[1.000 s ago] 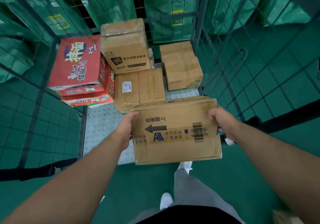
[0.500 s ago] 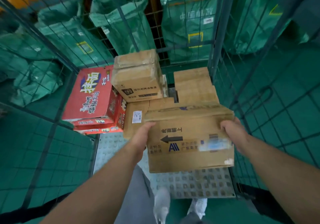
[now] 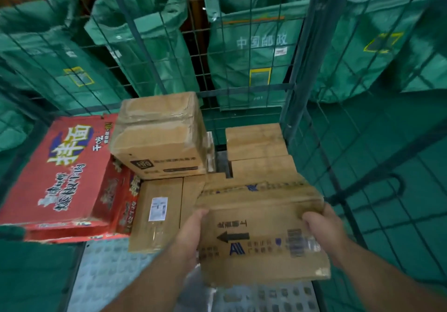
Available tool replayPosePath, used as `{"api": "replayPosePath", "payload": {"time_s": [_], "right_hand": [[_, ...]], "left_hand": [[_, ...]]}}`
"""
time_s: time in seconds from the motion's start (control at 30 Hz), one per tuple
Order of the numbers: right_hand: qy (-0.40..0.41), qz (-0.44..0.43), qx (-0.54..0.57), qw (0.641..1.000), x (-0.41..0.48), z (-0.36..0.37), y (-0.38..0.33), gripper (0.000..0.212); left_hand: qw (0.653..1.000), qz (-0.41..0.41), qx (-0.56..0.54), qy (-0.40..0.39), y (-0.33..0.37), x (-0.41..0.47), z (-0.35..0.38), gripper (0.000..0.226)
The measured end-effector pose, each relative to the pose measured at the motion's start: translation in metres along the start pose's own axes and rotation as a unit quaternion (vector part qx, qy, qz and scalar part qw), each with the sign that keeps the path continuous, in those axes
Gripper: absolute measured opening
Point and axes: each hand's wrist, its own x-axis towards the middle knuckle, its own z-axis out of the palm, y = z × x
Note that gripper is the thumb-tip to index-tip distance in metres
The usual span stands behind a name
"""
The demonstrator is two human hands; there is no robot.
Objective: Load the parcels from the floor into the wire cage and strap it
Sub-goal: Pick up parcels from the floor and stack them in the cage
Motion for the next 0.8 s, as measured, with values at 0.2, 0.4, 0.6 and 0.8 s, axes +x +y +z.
{"api": "replayPosePath", "payload": {"time_s": [0.2, 0.4, 0.6, 0.8], "right_hand": [[0.015, -0.036, 0.049, 0.998, 0.071, 0.033, -0.078, 0.03], [0.089, -0.074, 0.058, 0.992, 0.161, 0.066, -0.12, 0.066], [-0.001, -0.017, 0.004, 1.0, 0.219, 0.119, -0.121, 0.086], [-0.001, 0.005, 0.036, 0.999, 0.279, 0.144, -0.118, 0.097]], "left_hand": [[0.996, 0.08, -0.048, 0.002, 0.074, 0.104, 0.013, 0.032], [0.976, 0.216, 0.011, 0.008, 0.136, 0.196, 0.043, 0.061], [0.992, 0.1, -0.063, 0.052, 0.127, 0.266, 0.051, 0.068], [0.993, 0.057, -0.098, 0.022, 0.121, 0.297, 0.061, 0.028]]}}
